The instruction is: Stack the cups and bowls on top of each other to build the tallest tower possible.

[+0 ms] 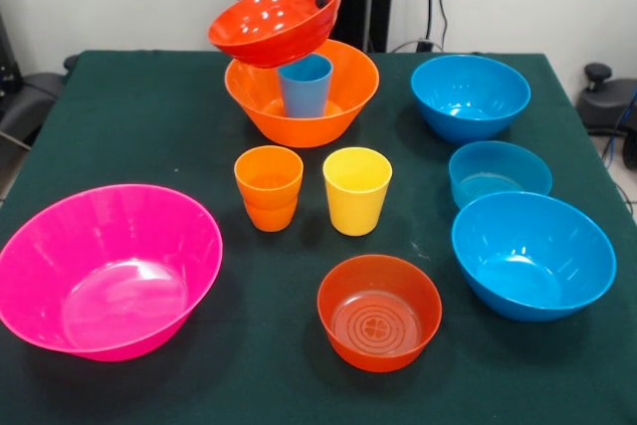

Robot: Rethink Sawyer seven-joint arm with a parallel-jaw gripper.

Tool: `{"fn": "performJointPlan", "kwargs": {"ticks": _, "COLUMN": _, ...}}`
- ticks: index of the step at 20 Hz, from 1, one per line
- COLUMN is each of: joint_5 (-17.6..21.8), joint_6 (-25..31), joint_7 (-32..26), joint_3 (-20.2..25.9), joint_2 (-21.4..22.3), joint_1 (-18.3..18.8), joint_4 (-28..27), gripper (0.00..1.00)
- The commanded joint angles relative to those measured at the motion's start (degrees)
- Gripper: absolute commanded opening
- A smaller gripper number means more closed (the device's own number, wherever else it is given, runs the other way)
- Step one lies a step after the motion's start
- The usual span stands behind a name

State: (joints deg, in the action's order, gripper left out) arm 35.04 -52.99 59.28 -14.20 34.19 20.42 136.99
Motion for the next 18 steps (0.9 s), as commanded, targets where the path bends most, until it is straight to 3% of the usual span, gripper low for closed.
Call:
{"fn": "performJointPlan", "kwargs": {"ticks": 1, "joint_5": -4.7, "joint_6": -1.4, "joint_7": 9.6, "joint_3": -0.5, "joint_2": -3.7, "joint_1": -3.7, "joint_4": -4.8, "gripper": 0.00}}
{"fn": "performJointPlan", "kwargs": {"ticks": 9, "joint_5": -10.2, "joint_6": -4.7, "joint_7": 11.0, "joint_3": -2.7, "joint_2": -7.4, "joint_1": -8.4, "joint_4": -5.9, "gripper": 0.00}}
{"fn": "performJointPlan", "kwargs": {"ticks": 18, "joint_5": -12.9, "joint_6": -4.8, "joint_7": 11.8, "joint_3": -4.3, "joint_2": -7.3, "joint_1": -11.2, "joint_4": -6.1, "gripper": 0.00}}
